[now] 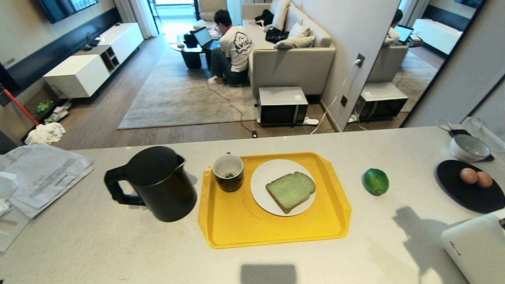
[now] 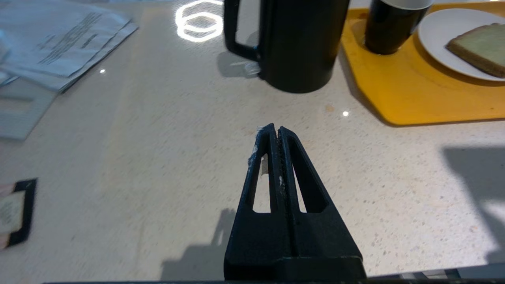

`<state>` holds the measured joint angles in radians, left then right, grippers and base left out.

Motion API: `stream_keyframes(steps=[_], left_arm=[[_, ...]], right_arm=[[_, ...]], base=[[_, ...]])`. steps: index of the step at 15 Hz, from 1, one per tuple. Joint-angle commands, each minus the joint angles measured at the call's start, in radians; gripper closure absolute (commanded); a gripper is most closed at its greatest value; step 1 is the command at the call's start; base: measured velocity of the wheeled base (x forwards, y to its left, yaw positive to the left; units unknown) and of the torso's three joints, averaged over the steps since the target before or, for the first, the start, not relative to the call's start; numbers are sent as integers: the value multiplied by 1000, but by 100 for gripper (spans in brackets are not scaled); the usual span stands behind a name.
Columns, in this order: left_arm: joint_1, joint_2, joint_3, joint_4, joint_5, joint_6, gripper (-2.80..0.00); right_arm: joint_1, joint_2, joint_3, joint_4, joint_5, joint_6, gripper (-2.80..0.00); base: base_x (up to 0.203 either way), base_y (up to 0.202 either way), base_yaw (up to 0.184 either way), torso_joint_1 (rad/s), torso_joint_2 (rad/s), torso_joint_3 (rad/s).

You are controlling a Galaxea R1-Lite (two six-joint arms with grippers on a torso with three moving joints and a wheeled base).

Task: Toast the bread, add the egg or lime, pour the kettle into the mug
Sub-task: Put the egg in the bowl

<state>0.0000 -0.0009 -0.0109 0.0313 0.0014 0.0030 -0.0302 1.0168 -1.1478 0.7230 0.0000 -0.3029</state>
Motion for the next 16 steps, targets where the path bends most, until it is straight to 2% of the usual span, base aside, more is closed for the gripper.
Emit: stream_keyframes(steps=[1, 8, 12, 16], left_arm=[[0, 1, 0, 1, 0, 0, 0], [0, 1, 0, 0, 0, 0, 0], [0, 1, 0, 1, 0, 0, 0], [0, 1, 0, 1, 0, 0, 0]], right_arm=[[1, 5, 2, 4, 2, -6, 0], [23, 24, 24, -2, 11, -12, 0], [30, 48, 26, -2, 47, -89, 0], [27, 44, 37, -2, 49, -96, 0]], base=[[0, -10, 158, -1, 2, 2], [1, -11, 117, -1, 1, 2], [0, 0, 0, 0, 0, 0], [0, 0, 0, 0, 0, 0]])
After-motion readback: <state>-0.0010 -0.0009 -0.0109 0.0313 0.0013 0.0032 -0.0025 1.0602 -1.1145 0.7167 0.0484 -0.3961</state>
